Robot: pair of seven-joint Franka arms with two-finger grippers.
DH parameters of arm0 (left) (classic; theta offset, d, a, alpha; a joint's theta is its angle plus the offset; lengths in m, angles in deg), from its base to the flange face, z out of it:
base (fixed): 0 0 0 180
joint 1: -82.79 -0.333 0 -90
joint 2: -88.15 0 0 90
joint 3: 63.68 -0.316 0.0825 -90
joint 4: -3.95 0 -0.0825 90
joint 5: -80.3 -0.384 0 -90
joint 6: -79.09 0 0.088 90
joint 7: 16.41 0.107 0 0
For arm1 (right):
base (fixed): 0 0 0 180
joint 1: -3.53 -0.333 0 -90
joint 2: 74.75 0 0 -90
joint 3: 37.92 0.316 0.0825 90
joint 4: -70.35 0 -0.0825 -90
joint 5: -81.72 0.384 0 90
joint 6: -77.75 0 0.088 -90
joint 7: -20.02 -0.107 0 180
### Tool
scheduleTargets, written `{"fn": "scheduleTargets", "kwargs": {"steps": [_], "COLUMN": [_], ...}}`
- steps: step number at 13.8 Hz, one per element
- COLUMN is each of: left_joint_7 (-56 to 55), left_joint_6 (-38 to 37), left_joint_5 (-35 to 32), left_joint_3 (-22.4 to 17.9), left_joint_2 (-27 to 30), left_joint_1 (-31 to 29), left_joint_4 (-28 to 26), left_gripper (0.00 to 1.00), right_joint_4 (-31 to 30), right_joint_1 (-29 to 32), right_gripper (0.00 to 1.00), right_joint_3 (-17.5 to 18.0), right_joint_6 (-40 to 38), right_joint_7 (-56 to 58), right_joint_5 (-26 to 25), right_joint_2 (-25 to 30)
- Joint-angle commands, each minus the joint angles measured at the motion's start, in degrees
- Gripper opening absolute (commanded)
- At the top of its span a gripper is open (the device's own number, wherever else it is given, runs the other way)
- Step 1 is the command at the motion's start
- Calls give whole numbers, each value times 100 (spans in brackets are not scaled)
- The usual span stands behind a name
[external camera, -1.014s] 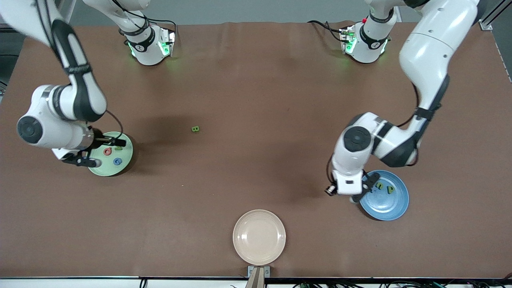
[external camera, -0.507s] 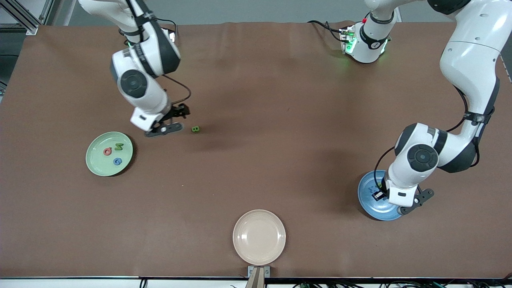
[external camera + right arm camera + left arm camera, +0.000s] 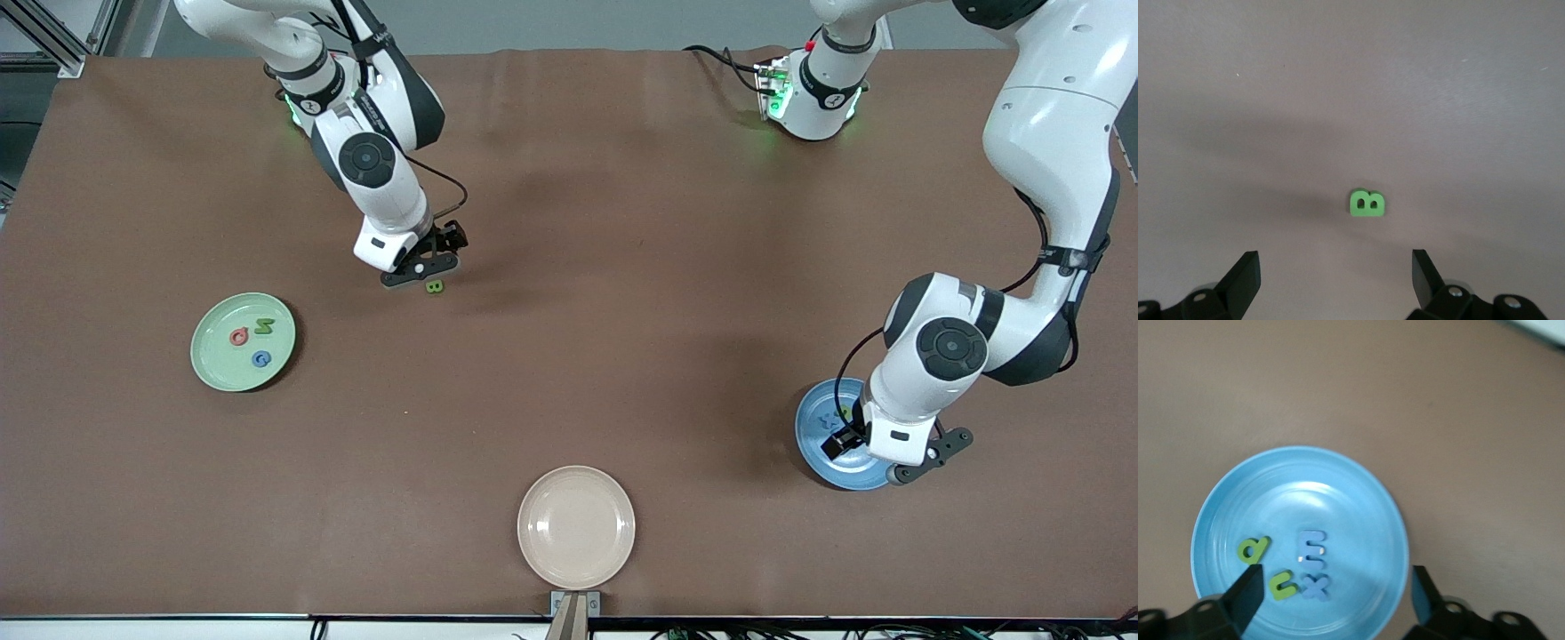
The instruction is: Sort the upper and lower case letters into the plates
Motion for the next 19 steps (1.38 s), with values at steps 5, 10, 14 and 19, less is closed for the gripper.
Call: {"fn": "scheduleTargets", "kwargs": {"steps": [5, 10, 14, 19], "left_joint_7": [1184, 2986, 3305, 4139], "left_joint_6": [-1891, -2718, -3492, -3836], "left_joint_5": [830, 1111, 1315, 2242], "left_joint_3": [621, 622, 630, -814], "left_joint_2": [648, 1500, 1923, 2634], "left_joint_1": [-251, -453, -436, 642], "left_joint_4": [1012, 1136, 1197, 1295], "left_gripper": [100, 100, 100, 100], "right_joint_4": [-315, -306, -297, -271], "right_joint_1": [-22, 49, 155, 155], "right_gripper": [100, 90, 73, 68], "right_joint_3": [-67, -76, -85, -94], "right_joint_6": [1028, 1178, 1187, 1389], "right_joint_7": [-769, -779, -779, -770], "right_joint_5": [8, 8, 8, -1], "right_joint_2": [-704, -871, -889, -1038]}}
